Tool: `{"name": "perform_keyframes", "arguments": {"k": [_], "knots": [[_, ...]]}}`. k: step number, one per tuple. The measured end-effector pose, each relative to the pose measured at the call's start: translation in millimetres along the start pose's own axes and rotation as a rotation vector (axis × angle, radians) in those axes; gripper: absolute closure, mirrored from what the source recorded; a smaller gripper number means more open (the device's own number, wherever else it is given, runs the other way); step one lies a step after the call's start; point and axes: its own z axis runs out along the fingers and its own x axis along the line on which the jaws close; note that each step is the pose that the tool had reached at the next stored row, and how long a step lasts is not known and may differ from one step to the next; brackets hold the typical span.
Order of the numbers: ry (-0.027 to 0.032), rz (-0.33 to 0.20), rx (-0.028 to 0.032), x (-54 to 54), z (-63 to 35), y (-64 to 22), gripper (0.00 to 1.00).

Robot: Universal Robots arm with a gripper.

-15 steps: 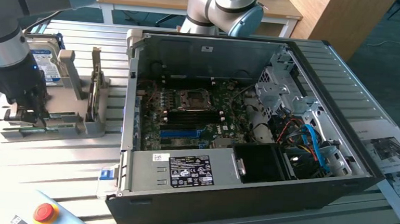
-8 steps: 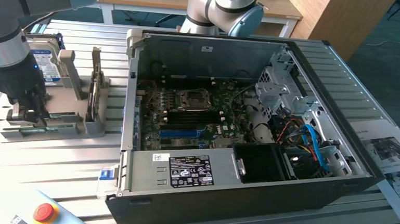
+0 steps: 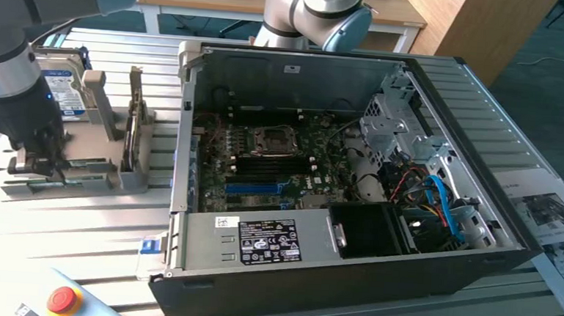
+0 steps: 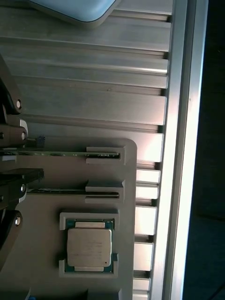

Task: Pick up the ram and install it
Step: 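Pick up the ram and move it above insertion slot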

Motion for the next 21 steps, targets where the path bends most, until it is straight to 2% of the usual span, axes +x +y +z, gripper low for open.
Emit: {"name": "perform_keyframes", "arguments": {"k": [5, 10, 14, 21], "knots": [[0.0, 0.0, 0.0, 1.1, 0.0, 0.0, 0.69], [0.0, 0.0, -0.0012, 2.3, -0.2, -8.6, 0.69], [0.0001, 0.0, -0.0015, 2.3, -0.1, -8.9, 0.69], [0.0, 0.0, -0.0012, 2.5, 7.6, -9.1, 0.69]]}}
